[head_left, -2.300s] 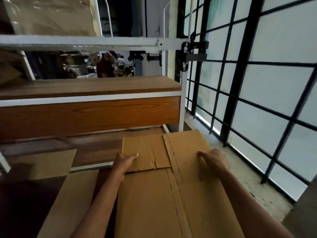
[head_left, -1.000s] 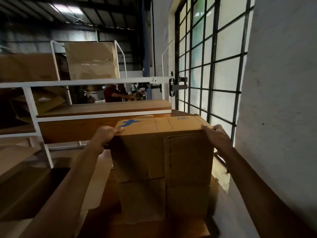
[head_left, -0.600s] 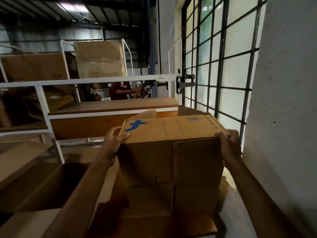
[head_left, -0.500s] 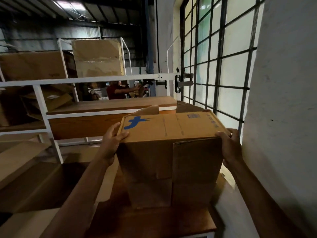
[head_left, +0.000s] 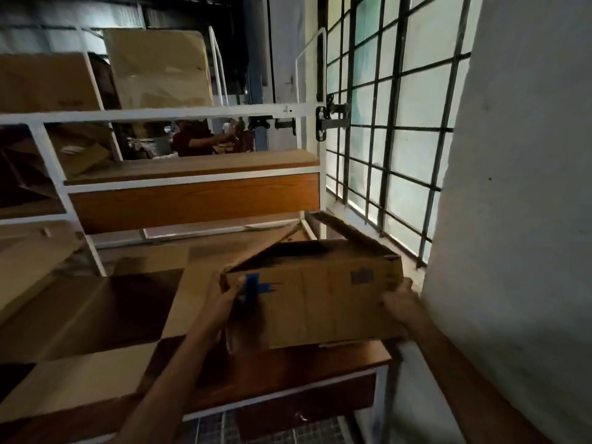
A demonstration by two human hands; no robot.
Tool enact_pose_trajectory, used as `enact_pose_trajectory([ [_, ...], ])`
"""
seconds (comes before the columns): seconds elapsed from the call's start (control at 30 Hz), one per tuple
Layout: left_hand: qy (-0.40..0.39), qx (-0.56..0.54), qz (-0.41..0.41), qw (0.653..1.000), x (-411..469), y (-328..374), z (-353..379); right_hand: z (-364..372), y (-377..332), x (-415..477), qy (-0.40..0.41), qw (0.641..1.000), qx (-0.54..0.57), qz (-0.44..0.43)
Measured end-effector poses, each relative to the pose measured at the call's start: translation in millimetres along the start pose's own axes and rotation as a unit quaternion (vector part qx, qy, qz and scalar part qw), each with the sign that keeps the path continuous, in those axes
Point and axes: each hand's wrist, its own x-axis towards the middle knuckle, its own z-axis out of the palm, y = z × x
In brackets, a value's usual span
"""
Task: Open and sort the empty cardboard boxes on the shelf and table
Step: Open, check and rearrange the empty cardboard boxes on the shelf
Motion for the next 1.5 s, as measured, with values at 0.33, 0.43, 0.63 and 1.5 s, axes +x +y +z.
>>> enact_pose_trajectory([
  [0.33,-0.043,0.072,-0.124,0.989,-51,-72,-1,30,65,-66,-0.027,0.992,0.093,0.083],
  [0.43,-0.084,0.111,-0.132,0.981,-66,-89,-5,29,69,-78,-0.016,0.995,0.070,0.067],
  [0.63,-0.102,0.137,-0.124,0.977,-68,-82,-2,25,68,-87,-0.029,0.998,0.042,0.025],
  [1.5,0.032,0.184,0.039,0.982,-65,-66,72,95,-17,-93,-0.005,0.893,0.451,-0.012],
])
